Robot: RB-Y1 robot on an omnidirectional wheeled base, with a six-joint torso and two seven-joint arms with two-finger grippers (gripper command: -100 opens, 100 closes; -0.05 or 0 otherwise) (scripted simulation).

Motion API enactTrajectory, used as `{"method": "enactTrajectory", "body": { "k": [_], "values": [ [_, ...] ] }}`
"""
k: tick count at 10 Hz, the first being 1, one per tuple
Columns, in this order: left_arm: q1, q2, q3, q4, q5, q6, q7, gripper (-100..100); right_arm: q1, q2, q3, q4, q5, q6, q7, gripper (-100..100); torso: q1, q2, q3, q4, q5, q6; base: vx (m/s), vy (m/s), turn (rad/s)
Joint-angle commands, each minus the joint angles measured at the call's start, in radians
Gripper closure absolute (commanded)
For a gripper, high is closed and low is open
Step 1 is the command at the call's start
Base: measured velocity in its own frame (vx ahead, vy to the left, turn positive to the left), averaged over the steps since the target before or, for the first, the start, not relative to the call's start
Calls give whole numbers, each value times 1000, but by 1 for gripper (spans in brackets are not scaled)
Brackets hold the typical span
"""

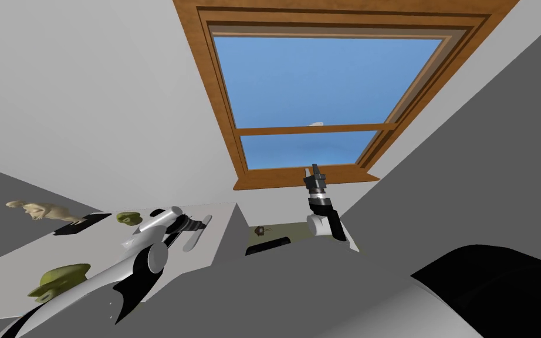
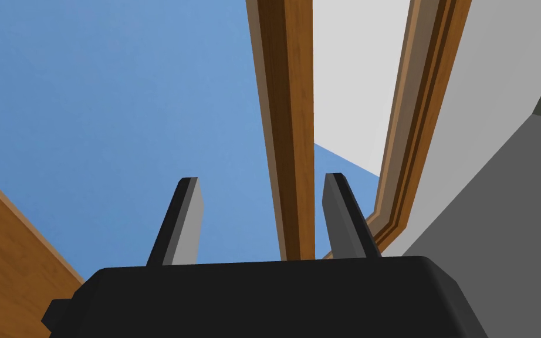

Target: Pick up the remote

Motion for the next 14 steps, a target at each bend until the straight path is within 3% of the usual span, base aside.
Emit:
{"method": "enactTrajectory", "body": {
  "k": [1,4,5,6,7,10,11,12,13,14],
  "values": [
    [4,5,15,15,-7,40,9,-100,0,0,0,0,0,0,0,0,0,0,0,0,0,0,29,56,-49],
    [3,10,32,50,-19,73,17,-100,0,0,0,0,0,0,0,0,-3,1,0,0,-1,0,33,49,-45],
    [11,7,31,33,-15,72,15,-100,0,0,0,0,0,0,0,0,-4,1,0,0,-1,0,13,14,-4],
    [10,8,32,36,-16,74,15,0,0,0,0,0,0,0,0,0,-6,2,1,0,-1,0,0,0,0],
    [40,7,42,38,0,54,-20,-100,0,0,0,0,0,0,0,0,-6,2,1,1,-2,0,80,-28,58],
    [62,7,50,41,12,39,-46,-100,0,0,0,0,0,0,0,0,-9,-3,-2,-1,-2,0,84,-38,35],
    [85,7,58,43,24,24,-72,-100,0,0,0,0,0,0,0,0,-9,-2,-1,0,-2,0,66,-37,35],
    [73,10,55,47,19,31,-59,-100,0,0,0,0,0,0,0,0,-9,-2,-1,0,-2,0,33,-20,17],
    [74,11,55,50,20,27,-65,100,0,0,0,0,0,0,0,0,-8,0,0,0,-2,1,6,-3,-2],
    [74,10,55,50,20,27,-64,100,0,0,0,0,0,0,0,0,-7,2,1,0,-2,0,0,0,0]
  ]
}}
